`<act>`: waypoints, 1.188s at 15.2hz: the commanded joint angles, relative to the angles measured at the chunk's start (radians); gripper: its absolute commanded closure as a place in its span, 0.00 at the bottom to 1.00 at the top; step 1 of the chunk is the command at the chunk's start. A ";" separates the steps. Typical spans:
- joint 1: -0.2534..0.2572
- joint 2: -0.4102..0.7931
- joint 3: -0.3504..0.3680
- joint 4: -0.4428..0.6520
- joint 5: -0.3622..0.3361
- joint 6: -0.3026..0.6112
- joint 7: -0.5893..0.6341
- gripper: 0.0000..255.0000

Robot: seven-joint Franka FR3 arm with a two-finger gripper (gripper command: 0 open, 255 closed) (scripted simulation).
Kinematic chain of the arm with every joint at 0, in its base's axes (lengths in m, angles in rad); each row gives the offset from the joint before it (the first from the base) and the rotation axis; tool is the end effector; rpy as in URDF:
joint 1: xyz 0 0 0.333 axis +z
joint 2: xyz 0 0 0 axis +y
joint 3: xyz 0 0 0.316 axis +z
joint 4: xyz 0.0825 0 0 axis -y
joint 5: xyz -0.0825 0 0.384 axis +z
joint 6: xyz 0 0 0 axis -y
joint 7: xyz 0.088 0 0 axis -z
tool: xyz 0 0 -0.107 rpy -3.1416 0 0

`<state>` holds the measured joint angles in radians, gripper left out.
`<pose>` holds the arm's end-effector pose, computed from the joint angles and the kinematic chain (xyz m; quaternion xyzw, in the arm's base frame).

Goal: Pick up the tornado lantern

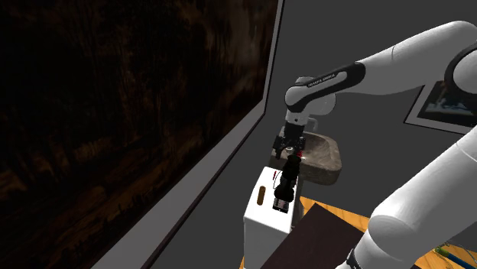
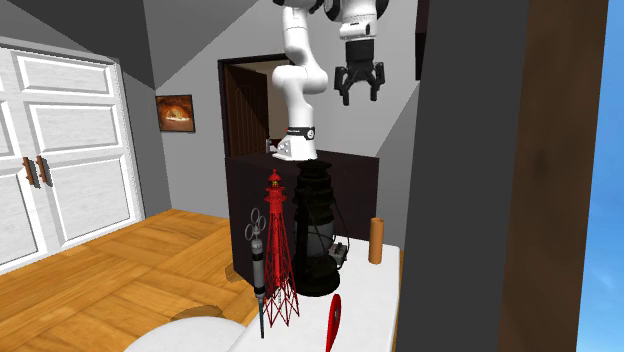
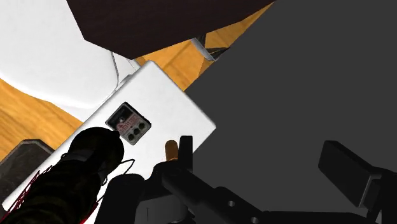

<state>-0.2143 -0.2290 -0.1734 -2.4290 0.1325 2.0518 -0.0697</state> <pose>0.4094 -0.1594 0.3805 -0.9762 0.1882 0.0573 0.0909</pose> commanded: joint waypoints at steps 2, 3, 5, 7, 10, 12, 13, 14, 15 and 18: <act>-0.021 0.095 -0.030 0.026 0.031 0.072 0.004 0.00; -0.029 0.126 -0.040 0.036 0.043 0.093 0.002 0.00; -0.045 0.189 -0.060 0.059 0.071 0.132 -0.003 0.00; -0.061 0.252 -0.078 0.085 0.103 0.167 -0.010 0.00; -0.090 0.347 -0.100 0.127 0.160 0.213 -0.026 0.00; -0.111 0.410 -0.112 0.158 0.202 0.239 -0.038 0.00; -0.124 0.441 -0.116 0.175 0.224 0.251 -0.044 0.00; -0.136 0.473 -0.119 0.192 0.246 0.262 -0.050 0.00; -0.150 0.504 -0.122 0.209 0.268 0.272 -0.056 0.00; -0.194 0.596 -0.126 0.263 0.334 0.299 -0.073 0.00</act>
<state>-0.3914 0.3316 -0.2978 -2.1890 0.4419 2.3423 -0.1357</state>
